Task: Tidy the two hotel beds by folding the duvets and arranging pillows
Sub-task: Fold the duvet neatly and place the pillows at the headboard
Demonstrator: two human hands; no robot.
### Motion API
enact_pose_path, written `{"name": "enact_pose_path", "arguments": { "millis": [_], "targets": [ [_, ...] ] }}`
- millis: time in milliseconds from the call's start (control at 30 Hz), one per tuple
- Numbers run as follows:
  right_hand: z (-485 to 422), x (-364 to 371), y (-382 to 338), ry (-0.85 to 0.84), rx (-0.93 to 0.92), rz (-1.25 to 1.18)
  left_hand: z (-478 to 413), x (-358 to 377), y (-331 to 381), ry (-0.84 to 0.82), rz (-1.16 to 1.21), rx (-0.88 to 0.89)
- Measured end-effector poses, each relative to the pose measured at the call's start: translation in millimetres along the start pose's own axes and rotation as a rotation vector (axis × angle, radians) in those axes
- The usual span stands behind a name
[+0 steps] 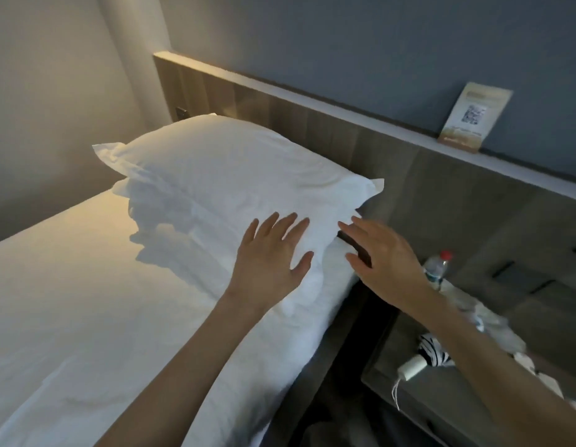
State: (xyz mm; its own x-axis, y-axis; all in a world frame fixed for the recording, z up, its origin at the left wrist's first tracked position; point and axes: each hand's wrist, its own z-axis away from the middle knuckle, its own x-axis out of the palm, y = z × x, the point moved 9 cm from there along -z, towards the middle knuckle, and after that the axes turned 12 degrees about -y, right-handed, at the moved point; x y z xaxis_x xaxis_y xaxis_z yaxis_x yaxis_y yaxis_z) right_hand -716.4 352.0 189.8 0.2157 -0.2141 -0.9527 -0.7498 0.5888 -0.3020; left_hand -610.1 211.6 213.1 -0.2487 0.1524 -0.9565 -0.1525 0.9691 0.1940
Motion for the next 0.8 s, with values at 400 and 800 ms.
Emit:
{"name": "enact_pose_path", "arguments": {
  "millis": [400, 800],
  "targets": [
    [348.6, -17.5, 42.8, 0.211, 0.7, -0.06, 111.4, 22.3, 244.8, -0.233, 0.091, 0.594],
    [713.9, -1.5, 86.9, 0.279, 1.261, -0.125, 272.2, 65.8, 553.3, -0.364, 0.15, 1.088]
  ]
}}
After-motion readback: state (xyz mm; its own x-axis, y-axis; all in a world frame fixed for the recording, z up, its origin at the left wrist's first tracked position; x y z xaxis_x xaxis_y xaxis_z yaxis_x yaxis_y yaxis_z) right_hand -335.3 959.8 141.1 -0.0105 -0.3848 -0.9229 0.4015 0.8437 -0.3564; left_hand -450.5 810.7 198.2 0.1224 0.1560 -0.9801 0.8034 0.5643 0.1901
